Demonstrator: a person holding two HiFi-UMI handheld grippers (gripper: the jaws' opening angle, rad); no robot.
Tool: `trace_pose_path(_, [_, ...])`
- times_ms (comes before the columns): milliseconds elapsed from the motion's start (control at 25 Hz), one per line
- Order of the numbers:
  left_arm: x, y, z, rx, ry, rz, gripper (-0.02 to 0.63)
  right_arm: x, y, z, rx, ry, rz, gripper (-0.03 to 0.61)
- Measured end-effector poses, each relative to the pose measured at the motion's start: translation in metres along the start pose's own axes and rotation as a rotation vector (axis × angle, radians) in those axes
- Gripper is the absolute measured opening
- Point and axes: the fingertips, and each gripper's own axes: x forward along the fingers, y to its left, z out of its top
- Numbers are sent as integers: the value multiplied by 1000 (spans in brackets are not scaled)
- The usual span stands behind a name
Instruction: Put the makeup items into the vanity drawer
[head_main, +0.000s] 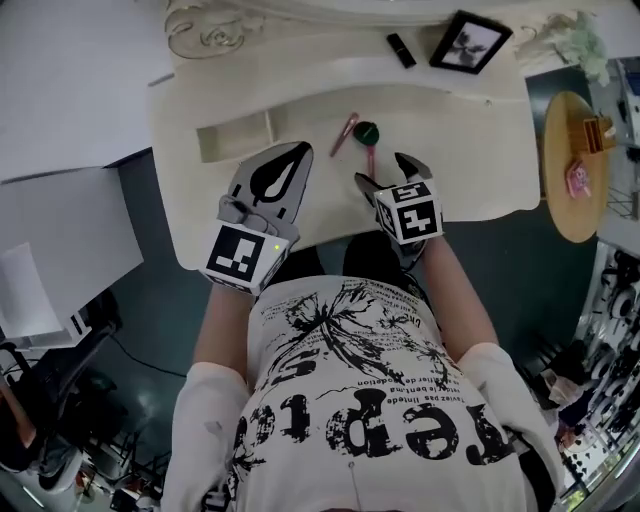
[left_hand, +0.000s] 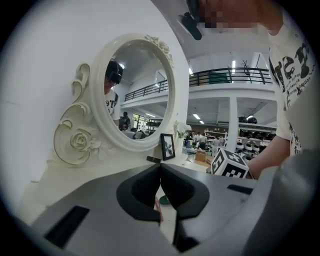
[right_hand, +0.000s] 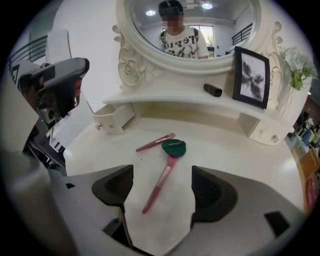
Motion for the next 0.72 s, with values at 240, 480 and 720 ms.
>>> trace_pose_path(240, [3,7,-24,-13,52,-82,14,18,6,-18,95,80,-55,311])
trace_pose_path(480, [-7,11,-37,4,80,-114,14,26,5,-35,179,119,-122,90])
trace_pose_path(720, [-22,16,-34,18,73,-110,14,20,16,-33,176,114,-123,61])
